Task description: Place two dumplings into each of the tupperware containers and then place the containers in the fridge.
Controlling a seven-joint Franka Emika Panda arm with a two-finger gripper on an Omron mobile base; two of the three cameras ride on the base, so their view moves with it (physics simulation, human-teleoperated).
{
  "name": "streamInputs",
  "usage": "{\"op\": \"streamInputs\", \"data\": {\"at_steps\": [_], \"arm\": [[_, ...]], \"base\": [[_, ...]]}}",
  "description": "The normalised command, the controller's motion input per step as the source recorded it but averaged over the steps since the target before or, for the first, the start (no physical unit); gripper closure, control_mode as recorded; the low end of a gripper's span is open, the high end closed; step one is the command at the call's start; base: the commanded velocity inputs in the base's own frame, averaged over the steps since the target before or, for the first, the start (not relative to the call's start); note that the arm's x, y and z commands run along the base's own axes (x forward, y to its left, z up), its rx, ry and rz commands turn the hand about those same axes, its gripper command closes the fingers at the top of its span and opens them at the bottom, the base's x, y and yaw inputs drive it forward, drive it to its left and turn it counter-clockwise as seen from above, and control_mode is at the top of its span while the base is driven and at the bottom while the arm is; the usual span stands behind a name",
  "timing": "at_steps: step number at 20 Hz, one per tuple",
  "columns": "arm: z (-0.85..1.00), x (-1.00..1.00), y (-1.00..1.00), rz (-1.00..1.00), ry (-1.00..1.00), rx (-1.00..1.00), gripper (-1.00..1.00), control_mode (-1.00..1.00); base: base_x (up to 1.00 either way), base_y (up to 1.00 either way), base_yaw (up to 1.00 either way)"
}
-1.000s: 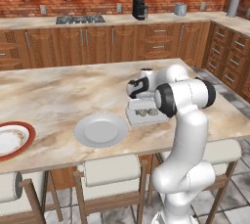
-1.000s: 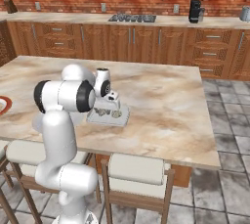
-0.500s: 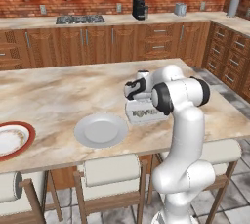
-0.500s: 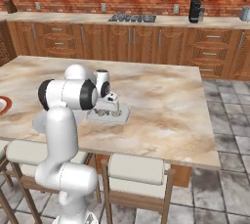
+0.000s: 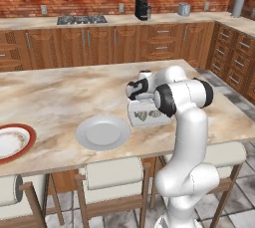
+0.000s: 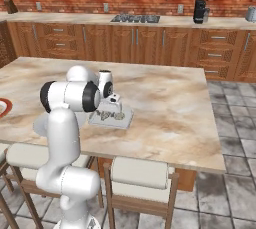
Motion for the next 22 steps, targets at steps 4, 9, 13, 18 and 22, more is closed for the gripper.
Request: {"op": "streamInputs", "data": {"at_steps": [4, 9, 13, 18, 22], "arm": [[0.42, -0.19, -0.02, -0.01, 0.00, 0.00, -1.00, -1.00], [0.33, -0.40, -0.57, -0.03, 0.00, 0.00, -1.00, -1.00], [0.09, -0.17, -0.84, -0.05, 0.01, 0.00, -1.00, -1.00], [-0.18, 0.06, -0.66, -0.04, 0.01, 0.01, -1.00, -1.00], [-0.37, 0.36, -0.31, 0.00, 0.00, 0.00, -1.00, -1.00]], "base": [[0.00, 0.00, 0.00], [0.00, 0.00, 0.00], [0.00, 0.00, 0.00], [0.00, 0.00, 0.00], [0.00, 0.00, 0.00]]}}
